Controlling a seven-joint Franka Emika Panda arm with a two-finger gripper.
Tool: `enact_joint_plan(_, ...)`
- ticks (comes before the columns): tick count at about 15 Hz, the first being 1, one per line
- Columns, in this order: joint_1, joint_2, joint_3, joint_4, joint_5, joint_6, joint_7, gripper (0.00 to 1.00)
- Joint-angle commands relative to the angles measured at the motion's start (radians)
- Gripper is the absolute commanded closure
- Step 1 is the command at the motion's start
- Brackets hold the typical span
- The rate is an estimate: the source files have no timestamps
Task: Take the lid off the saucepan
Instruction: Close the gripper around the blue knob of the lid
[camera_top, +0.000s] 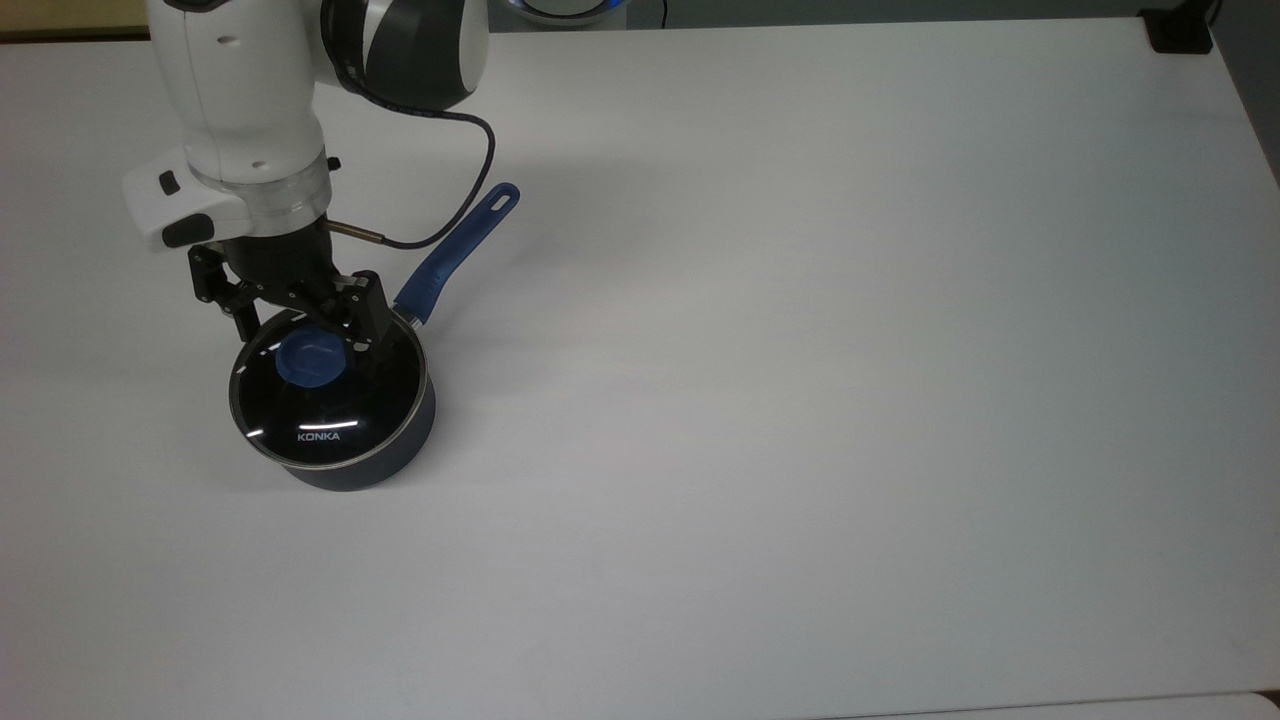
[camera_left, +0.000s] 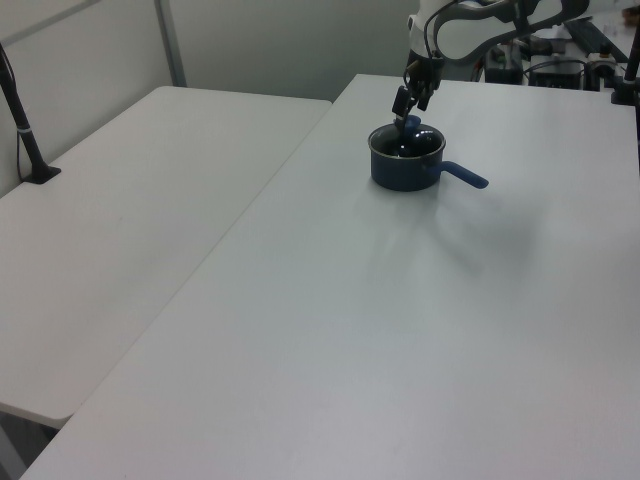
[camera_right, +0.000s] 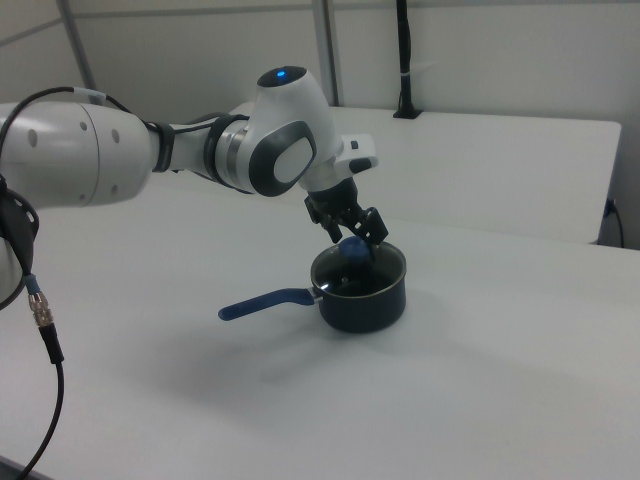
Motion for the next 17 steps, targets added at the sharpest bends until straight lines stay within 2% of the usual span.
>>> enact_joint_plan(1, 0.011, 0.011, -0.007, -0.009, 0.018, 0.015, -0.014, 0.00)
enact_joint_plan(5, 0.011, 0.024, -0.005, -0.008, 0.019, 0.015, -0.011, 0.00)
enact_joint_plan(17, 0.011, 0.022, -0.005, -0.003, 0.022, 0.015, -0.004, 0.22)
